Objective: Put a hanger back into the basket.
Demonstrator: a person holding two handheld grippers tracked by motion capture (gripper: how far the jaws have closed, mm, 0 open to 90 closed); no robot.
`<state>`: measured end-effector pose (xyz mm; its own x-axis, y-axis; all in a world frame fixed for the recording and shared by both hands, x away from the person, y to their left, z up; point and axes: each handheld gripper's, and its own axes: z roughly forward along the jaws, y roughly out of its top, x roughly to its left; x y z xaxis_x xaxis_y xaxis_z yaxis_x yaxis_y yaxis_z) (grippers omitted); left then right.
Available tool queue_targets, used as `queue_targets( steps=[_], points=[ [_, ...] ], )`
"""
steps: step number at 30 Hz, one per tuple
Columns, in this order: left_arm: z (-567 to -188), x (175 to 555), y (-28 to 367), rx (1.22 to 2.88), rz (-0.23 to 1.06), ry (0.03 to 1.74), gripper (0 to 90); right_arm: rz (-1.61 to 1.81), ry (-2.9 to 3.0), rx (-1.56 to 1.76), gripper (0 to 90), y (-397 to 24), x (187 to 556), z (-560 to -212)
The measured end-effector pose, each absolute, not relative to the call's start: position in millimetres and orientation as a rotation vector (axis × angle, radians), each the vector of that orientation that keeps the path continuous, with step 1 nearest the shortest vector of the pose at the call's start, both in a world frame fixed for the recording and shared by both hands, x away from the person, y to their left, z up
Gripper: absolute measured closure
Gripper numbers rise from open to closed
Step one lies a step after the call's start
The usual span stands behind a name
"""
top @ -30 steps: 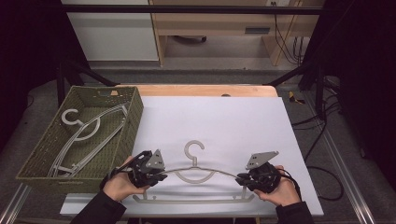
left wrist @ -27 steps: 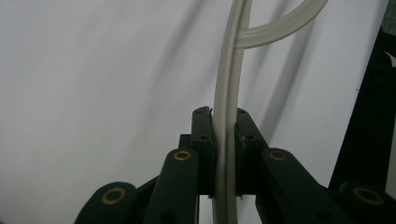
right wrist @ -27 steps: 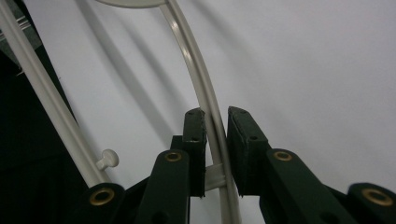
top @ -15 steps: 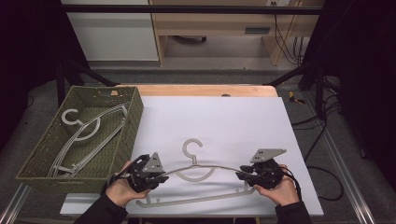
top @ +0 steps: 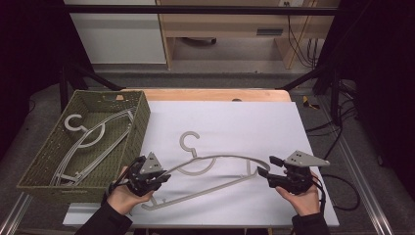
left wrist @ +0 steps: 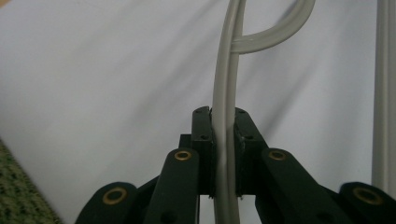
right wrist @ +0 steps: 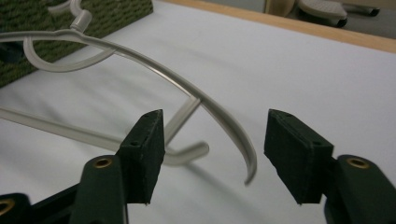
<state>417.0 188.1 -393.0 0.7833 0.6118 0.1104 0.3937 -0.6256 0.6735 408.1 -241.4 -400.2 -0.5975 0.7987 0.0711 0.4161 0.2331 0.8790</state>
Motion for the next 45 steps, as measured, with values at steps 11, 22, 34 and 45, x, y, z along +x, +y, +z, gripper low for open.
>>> queue_targets(
  steps=[11,22,34,45],
  points=[
    [-367.1,415.6,213.0,2.180,0.528,0.807,81.9,1.325,1.973,1.211,16.0,-256.6,404.6,-395.5],
    [-335.6,412.1,250.4,2.051,0.615,0.854,81.9,1.286,1.993,1.247,11.0,-255.0,408.0,-402.0],
    [-314.5,410.2,294.1,1.939,0.696,0.933,81.9,1.287,1.982,1.265,7.5,-253.0,409.2,-404.3],
    [-306.9,421.2,327.1,1.882,0.782,1.016,81.9,1.277,2.001,1.262,6.8,-249.8,410.7,-406.2]
  ],
)
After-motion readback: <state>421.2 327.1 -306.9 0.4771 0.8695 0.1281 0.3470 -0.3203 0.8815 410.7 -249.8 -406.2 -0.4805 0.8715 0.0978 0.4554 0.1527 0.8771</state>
